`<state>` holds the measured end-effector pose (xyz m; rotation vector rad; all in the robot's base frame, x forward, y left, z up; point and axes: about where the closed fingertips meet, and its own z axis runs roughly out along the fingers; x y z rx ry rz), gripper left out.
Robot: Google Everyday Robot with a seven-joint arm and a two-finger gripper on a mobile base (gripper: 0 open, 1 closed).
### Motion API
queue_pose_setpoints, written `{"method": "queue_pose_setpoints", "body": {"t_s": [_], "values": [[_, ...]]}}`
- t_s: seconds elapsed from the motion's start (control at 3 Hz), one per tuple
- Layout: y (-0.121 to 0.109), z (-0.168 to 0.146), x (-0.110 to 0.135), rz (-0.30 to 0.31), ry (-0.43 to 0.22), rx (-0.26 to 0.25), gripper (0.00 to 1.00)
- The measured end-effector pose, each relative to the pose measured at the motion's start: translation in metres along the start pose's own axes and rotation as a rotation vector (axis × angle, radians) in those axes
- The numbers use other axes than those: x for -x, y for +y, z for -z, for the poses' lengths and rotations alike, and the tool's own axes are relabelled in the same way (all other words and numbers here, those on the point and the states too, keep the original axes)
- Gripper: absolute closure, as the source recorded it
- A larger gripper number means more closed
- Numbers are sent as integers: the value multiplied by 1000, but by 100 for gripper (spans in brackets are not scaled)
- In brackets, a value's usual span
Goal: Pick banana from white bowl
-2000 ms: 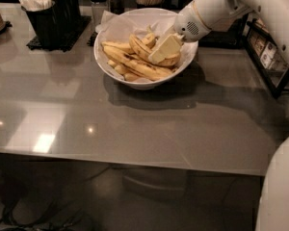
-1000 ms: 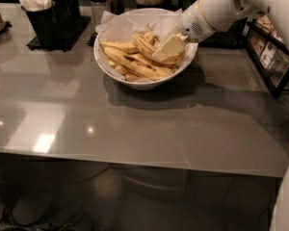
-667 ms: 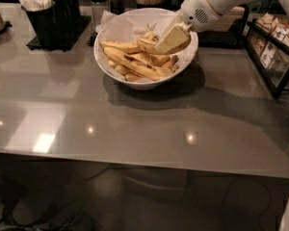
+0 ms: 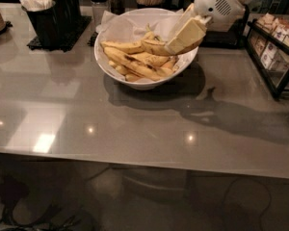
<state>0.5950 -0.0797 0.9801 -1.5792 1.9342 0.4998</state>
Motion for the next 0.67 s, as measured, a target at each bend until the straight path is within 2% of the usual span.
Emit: {"method": "queue_pose_setpoints", "body": {"t_s": [0.33,0.67], "values": [[34,18,-12,-23,-168,55,100],[43,37,-22,-59,-219,51,100]]}}
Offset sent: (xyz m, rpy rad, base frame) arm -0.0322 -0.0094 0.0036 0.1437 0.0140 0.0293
